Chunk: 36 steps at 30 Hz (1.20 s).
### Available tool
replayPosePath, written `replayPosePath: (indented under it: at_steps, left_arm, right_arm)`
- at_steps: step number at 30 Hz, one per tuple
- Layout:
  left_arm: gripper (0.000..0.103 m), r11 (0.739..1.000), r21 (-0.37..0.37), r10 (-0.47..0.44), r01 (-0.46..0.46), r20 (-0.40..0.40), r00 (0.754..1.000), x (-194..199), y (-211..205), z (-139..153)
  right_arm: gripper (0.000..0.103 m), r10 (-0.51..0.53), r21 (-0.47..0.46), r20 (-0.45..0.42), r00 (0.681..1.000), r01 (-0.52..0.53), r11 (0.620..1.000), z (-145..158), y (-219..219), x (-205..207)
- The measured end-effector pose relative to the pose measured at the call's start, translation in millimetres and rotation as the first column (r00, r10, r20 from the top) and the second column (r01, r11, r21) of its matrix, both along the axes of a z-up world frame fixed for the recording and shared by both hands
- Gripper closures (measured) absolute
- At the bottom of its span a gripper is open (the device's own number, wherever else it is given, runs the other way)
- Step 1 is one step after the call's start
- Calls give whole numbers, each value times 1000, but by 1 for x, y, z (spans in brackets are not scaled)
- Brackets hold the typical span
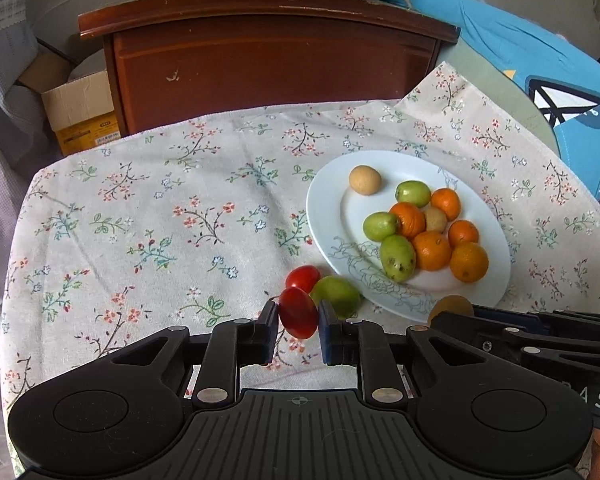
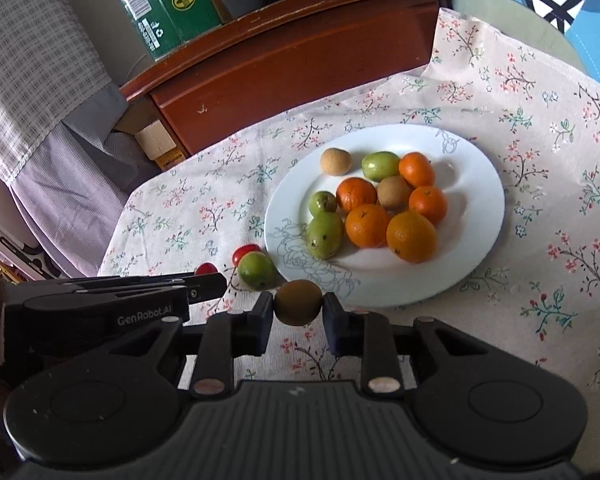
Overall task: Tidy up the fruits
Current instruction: 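Grasp a red cherry tomato with the left tool while the right tool holds the brown fruit, then carry the tomato and brown fruit onto the white plate and open both tools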
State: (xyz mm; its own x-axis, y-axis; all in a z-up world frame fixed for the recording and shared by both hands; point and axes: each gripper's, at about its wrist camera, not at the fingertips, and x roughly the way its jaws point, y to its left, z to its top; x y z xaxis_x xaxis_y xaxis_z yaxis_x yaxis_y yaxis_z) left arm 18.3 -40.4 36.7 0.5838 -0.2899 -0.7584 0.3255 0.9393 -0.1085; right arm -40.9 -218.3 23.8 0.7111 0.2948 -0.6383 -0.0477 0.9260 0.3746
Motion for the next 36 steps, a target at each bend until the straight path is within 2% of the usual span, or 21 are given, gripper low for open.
replayPosePath:
  at_steps: [11,19,27,33,36]
  left_arm:
    - [84,995,-84,-45,49,42,998,18,-20,19]
    - [84,993,-94,-62,66,51,997,37,-32,18]
    - [84,994,-100,-51,54,37,998,56,-42,9]
    - [84,993,-105,-50,53,26,998,62,-49,5]
    - [84,992,-116,-50,53,27,998,61,-49,8]
  right_arm:
    - [76,-98,24,63,993,97,995,37,-46,16]
    - [76,-173,19,-3,985,173,985,32,-76,41]
    - [76,-258,92,-121,959,270,959,13,-97,56]
    - [76,-267,80,-130,955,279,957,8,-97,60]
    - [73,-269,84,-134,954,281,956,7,-97,62]
